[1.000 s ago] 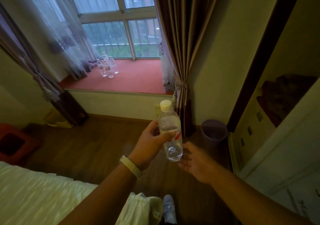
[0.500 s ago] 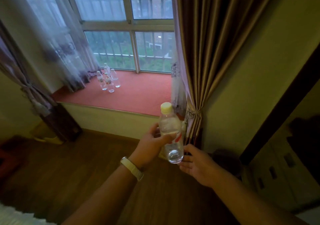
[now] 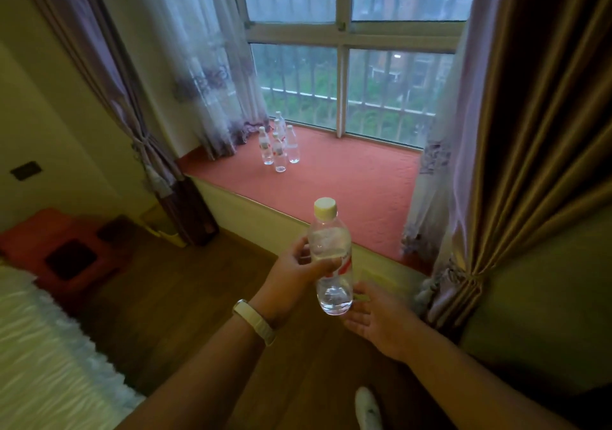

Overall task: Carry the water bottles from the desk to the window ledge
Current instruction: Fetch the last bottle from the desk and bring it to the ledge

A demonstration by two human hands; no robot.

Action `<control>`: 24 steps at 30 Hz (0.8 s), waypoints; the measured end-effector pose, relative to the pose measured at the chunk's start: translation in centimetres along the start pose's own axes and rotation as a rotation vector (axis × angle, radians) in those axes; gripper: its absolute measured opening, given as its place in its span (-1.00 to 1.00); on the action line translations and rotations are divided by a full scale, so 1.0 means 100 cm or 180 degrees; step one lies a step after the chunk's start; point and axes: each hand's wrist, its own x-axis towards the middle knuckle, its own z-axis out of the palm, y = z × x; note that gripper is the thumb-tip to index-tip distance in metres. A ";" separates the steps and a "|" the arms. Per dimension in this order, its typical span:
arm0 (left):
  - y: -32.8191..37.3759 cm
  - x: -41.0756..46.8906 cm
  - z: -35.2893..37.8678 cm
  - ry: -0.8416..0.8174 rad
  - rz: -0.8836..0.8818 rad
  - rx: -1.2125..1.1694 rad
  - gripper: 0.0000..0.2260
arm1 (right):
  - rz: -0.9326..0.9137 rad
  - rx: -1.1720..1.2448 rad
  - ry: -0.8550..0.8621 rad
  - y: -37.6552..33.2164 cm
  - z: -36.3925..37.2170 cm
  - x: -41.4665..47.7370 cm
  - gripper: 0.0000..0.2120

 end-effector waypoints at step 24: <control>0.055 0.223 -0.094 0.1264 0.0152 0.0124 -0.54 | 0.0367 -0.0693 -0.0991 -0.180 0.108 0.233 -0.77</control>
